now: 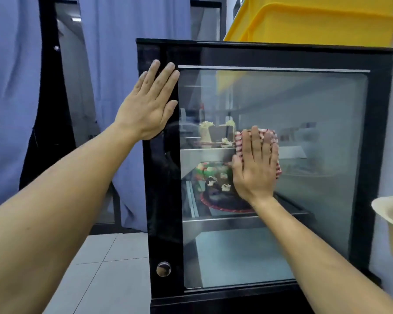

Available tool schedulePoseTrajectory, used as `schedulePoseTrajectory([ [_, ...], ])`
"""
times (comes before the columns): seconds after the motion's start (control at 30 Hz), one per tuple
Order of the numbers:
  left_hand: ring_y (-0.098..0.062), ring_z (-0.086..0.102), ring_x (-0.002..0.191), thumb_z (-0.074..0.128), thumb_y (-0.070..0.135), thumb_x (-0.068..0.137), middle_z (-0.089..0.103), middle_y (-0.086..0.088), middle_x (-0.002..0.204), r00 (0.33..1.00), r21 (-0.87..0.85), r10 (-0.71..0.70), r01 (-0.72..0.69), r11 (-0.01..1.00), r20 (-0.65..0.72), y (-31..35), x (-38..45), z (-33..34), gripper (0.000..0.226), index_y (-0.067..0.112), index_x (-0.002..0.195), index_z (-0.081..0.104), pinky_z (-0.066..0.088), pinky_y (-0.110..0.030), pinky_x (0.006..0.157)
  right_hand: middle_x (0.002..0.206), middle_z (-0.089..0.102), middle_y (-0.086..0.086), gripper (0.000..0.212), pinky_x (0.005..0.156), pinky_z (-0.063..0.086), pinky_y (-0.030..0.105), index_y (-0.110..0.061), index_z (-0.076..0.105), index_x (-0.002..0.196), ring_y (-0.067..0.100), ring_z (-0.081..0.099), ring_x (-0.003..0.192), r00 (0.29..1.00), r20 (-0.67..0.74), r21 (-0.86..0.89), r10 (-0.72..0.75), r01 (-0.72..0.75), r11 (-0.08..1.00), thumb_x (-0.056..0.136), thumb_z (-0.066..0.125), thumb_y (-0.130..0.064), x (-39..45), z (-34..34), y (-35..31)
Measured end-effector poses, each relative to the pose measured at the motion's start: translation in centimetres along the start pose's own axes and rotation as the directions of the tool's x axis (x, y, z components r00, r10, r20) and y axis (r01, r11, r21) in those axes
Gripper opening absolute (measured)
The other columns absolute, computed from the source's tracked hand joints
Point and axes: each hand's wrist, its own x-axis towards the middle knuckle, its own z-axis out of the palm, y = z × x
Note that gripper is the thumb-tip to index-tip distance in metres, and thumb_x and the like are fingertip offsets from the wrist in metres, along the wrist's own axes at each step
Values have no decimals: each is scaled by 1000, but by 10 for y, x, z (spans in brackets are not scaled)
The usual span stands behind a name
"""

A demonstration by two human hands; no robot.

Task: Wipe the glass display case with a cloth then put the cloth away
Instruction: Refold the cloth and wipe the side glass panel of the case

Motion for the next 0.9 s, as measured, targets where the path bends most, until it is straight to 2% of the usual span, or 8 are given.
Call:
schedulePoseTrajectory([
  [0.1,-26,-7,161,22,39,113,-2,-1,176,1000,4,-5,5,1000,-20,3,-5,4,62,15,168,4,-11,-36,129,174,13,14,69,129,10,59,-11,17,166,37,7,161,996,-25,30,82,-81,996,107,33,-41,18,8,-70],
  [0.23,-25,-4,162,23,37,114,1,-1,176,999,4,-9,9,1000,-43,3,-5,2,60,15,168,7,-7,-37,130,173,17,9,71,130,4,54,-15,27,165,32,8,161,960,38,148,-276,268,952,103,50,-39,-16,23,-141],
  [0.37,-26,-3,162,24,37,114,2,-2,176,999,11,-9,10,1000,-53,5,-7,4,60,15,168,8,-6,-38,130,171,28,2,65,130,15,50,-23,37,162,26,19,160,803,47,190,-594,576,795,100,55,-35,-68,25,-116],
  [0.43,-27,-3,162,23,37,114,2,-2,176,999,10,-15,16,1000,-49,7,-6,4,60,15,168,7,-6,-38,131,170,30,1,67,130,16,49,-24,38,161,25,19,160,826,48,128,-562,553,823,98,57,-37,-67,22,-77],
  [0.53,-27,-3,162,21,38,113,2,-2,176,998,11,-15,16,1000,-56,6,-7,4,61,15,168,7,-5,-39,131,172,23,7,69,130,13,52,-18,30,164,30,13,161,982,-8,38,-189,189,981,101,52,-35,-23,19,-59],
  [0.63,-26,-3,162,21,38,113,2,-2,176,999,-1,-12,12,1000,-47,5,-7,3,61,15,168,8,-6,-38,130,173,16,10,66,130,11,55,-14,25,165,34,11,161,999,-34,57,28,-26,998,105,40,-36,8,19,-108],
  [0.77,-26,-2,162,21,38,113,3,-1,175,999,-4,-13,13,1000,-52,5,-6,3,60,15,168,9,-6,-38,130,173,19,5,68,131,2,49,-19,29,165,30,11,161,959,37,138,-281,273,952,103,49,-37,-36,31,-160],
  [0.9,-25,-3,162,21,38,113,2,-1,176,999,-14,-26,26,1000,-48,6,-9,1,60,16,168,8,-5,-38,131,171,27,2,64,131,13,50,-22,37,162,26,18,160,867,72,170,-493,477,862,102,56,-34,-114,33,-148],
])
